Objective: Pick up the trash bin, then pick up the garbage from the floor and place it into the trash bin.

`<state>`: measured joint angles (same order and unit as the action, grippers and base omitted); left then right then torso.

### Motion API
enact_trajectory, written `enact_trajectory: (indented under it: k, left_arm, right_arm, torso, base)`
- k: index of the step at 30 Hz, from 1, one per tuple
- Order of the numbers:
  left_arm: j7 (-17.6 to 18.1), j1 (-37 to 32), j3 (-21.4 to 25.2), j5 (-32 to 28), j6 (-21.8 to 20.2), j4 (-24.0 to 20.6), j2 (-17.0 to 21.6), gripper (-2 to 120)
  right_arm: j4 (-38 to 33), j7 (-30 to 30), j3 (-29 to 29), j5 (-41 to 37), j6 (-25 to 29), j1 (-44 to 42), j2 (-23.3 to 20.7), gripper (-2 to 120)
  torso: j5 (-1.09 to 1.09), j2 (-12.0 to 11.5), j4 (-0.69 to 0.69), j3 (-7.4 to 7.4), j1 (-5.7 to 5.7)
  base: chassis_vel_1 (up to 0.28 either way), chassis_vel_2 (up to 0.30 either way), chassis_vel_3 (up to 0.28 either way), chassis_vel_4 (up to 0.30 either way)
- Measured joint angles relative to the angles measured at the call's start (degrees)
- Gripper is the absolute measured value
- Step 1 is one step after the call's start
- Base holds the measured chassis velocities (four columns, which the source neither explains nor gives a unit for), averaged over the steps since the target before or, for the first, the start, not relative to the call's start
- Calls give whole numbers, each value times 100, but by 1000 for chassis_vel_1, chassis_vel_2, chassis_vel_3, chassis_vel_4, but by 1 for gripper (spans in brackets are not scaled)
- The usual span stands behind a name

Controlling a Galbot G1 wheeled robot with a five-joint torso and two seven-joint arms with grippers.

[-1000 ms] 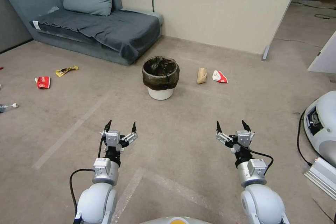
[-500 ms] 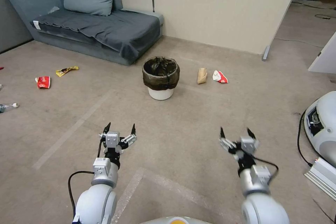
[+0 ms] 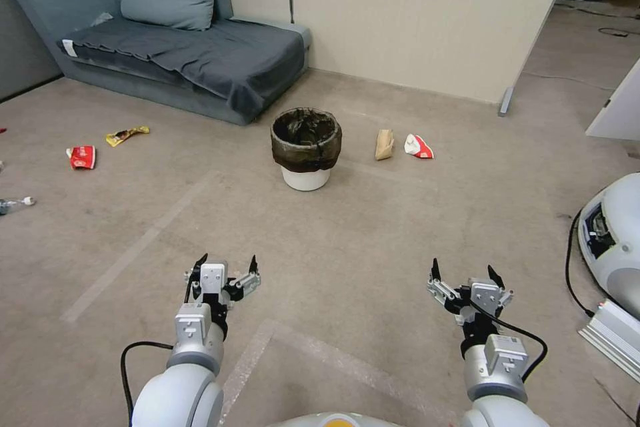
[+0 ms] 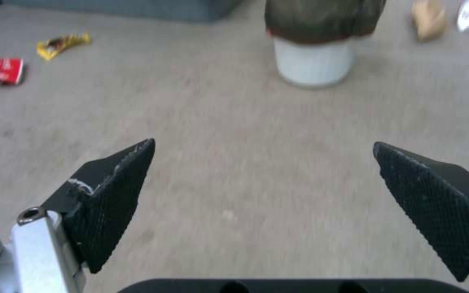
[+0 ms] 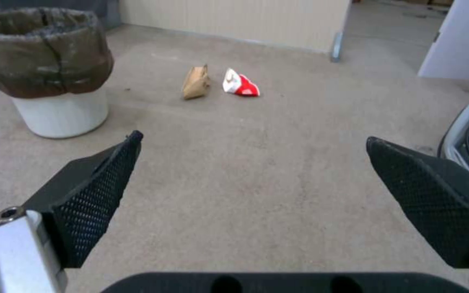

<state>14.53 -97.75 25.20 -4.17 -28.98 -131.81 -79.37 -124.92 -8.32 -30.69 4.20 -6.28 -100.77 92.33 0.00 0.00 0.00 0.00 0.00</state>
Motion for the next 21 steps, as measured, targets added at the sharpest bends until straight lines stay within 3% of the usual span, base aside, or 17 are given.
enact_trajectory:
  k: [3,21]
  left_arm:
    - [281,-155,-150,-5,-470,-264,126,100]
    - [318,-178,-183,90,-514,-275,107,100]
  right_arm:
    - [16,46,-9,40,48,-14,-4,100]
    - [126,60,13,24,92,75,-15,100]
  torso:
    - [2,0,0,0,0]
    - [0,0,0,0,0]
  base:
    - [0,0,0,0]
    - [0,0,0,0]
